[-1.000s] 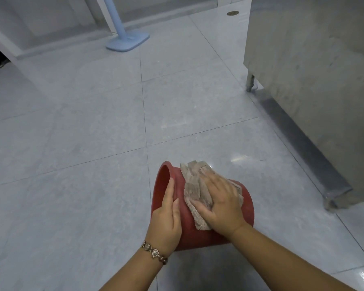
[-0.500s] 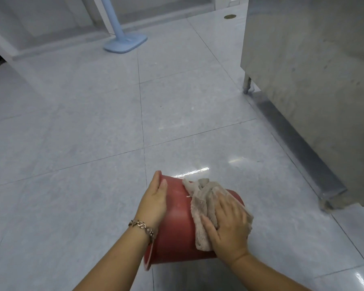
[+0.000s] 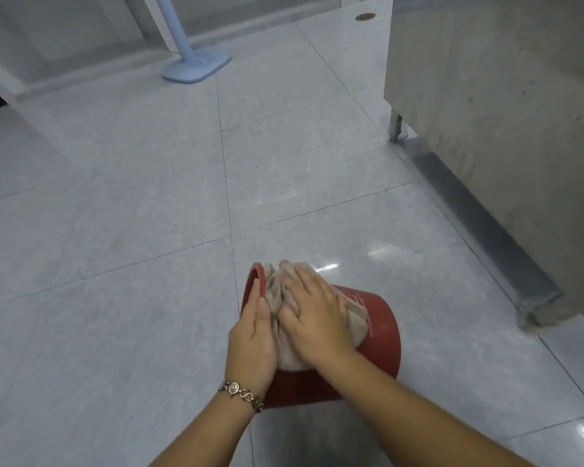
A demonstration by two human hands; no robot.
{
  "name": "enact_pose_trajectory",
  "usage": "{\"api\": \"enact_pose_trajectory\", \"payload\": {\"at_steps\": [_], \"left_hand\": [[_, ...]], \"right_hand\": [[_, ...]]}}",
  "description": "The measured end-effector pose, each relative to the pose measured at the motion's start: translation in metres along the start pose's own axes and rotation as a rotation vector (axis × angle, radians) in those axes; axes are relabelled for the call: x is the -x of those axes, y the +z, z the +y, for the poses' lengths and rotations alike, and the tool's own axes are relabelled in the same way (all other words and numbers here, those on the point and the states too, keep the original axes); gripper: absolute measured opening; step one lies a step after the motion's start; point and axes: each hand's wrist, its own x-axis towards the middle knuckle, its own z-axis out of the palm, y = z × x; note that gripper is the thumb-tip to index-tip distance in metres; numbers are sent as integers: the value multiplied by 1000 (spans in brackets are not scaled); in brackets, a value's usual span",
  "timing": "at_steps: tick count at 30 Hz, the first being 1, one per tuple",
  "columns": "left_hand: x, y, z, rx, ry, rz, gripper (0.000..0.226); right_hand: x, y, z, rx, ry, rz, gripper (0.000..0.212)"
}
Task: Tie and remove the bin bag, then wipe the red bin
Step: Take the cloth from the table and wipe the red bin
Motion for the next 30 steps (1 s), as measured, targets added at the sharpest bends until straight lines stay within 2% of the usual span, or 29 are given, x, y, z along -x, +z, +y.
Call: {"api": "enact_pose_trajectory", "payload": {"at_steps": [3, 7, 10, 13, 16, 18, 19, 22, 23, 25, 27, 28, 30], "left_hand": [[10, 3, 3, -95, 105, 18, 44], [22, 4, -5, -216, 87, 32, 44], [27, 4, -6, -304, 146, -22, 42], [32, 12, -2, -355, 237, -86, 44], [28, 13, 0, -359, 258, -65, 48], [26, 13, 2, -360, 269, -45, 48], [26, 15, 4, -359, 271, -39, 47], [32, 22, 7, -333, 232, -22, 49], [34, 21, 6, -316, 219, -11, 48], [32, 18, 1, -300, 189, 18, 47], [29, 17, -4, -301, 131, 48, 45], [29, 17, -4, -290, 100, 57, 44], [28, 19, -6, -251, 46, 71, 42]], "right_hand": [[-32, -17, 7, -54, 107, -115, 51], [-51, -36, 42, -30, 224, -341, 88], [-43, -42, 110, -262, 595, -259, 69], [-23, -46, 148, -343, 767, -233, 59], [-23, -53, 123, -366, 694, -219, 80], [-36, -52, 87, -287, 536, -216, 79], [-42, -49, 67, -225, 427, -194, 72], [-45, -30, 16, -165, 59, -34, 35], [-42, -25, 12, -178, -16, 19, 33], [-43, -21, 26, -178, 15, -4, 38], [-52, -23, 57, -97, 243, -161, 55], [-57, -27, 75, -67, 357, -225, 55], [-63, -31, 104, 2, 485, -280, 40]]}}
